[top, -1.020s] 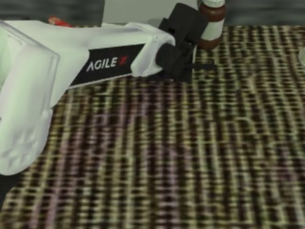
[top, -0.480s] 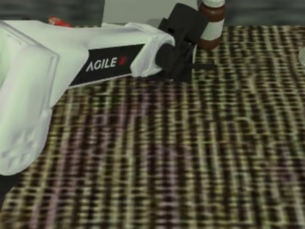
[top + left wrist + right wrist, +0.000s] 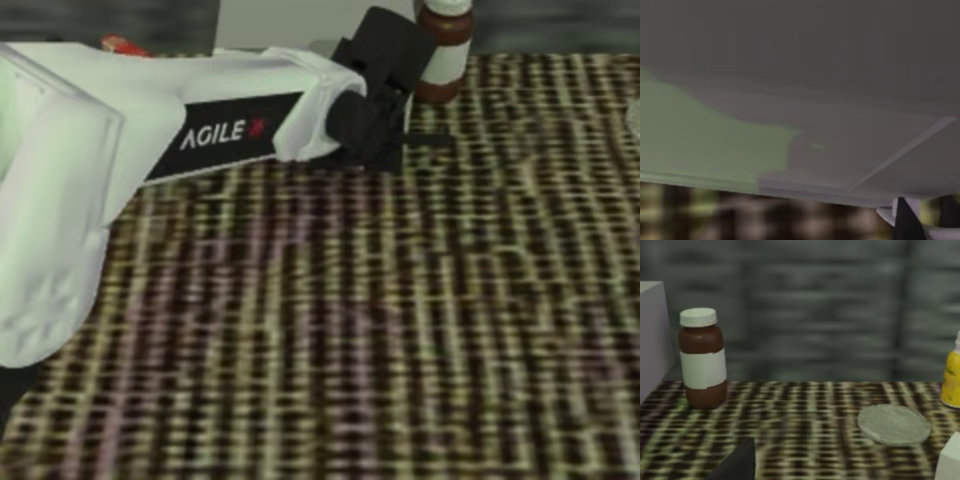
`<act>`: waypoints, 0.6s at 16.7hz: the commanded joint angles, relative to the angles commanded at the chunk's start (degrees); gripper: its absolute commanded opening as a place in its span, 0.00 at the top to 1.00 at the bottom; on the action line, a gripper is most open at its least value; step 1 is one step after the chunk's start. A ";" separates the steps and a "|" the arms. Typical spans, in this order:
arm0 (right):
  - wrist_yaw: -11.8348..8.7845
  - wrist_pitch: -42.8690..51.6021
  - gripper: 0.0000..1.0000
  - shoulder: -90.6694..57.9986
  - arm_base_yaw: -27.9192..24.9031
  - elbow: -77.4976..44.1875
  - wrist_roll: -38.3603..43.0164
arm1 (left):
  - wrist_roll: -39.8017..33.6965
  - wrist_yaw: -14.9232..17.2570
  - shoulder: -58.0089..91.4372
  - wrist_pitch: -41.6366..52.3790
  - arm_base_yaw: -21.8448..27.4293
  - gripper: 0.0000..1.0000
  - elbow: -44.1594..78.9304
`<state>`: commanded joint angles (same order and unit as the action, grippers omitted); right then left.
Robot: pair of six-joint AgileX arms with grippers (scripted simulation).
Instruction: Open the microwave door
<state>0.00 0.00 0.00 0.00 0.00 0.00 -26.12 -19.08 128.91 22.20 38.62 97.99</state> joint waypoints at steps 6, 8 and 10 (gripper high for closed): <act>0.00 0.00 0.00 0.00 0.00 0.00 0.00 | 0.00 0.00 0.00 0.00 0.00 1.00 0.00; 0.00 0.00 0.00 0.00 0.00 0.00 0.00 | 0.00 0.00 0.00 0.00 0.00 1.00 0.00; 0.00 0.00 0.00 0.00 0.00 0.00 0.00 | -0.06 0.42 0.24 -0.12 0.49 1.00 -0.24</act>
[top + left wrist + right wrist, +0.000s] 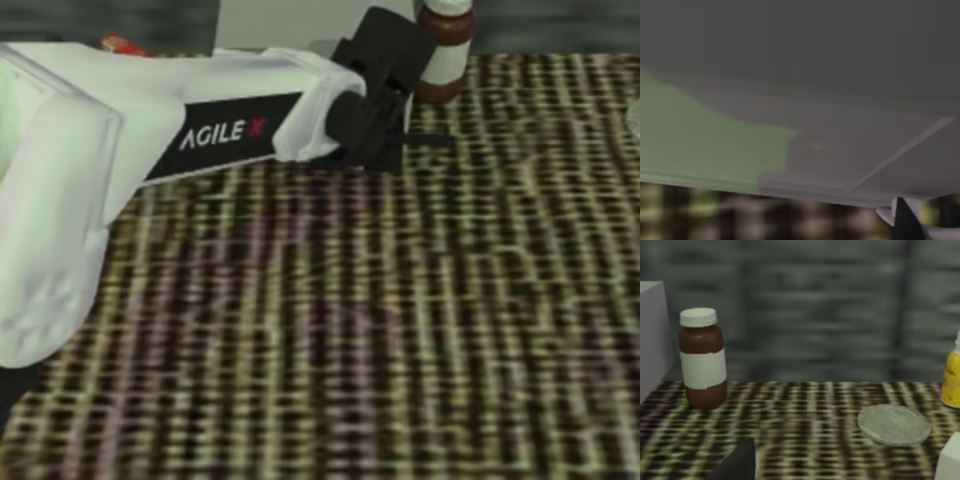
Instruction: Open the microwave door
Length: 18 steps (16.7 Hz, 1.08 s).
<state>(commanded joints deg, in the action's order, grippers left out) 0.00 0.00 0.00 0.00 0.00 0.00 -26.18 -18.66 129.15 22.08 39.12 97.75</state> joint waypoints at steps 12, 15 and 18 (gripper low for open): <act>0.00 0.00 0.00 0.00 0.00 0.00 0.00 | 3.90 2.34 -3.45 -3.39 -1.02 1.00 -5.30; 0.00 0.00 0.00 0.00 0.00 0.00 0.00 | 3.90 2.34 -3.45 -3.39 -1.02 1.00 -5.30; 0.00 0.00 0.00 0.00 0.00 0.00 0.00 | 3.90 2.34 -3.45 -3.39 -1.02 1.00 -5.30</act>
<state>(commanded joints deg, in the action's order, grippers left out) 0.00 0.00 0.00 0.00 0.00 0.00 -22.28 -16.33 125.70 18.69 38.10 92.45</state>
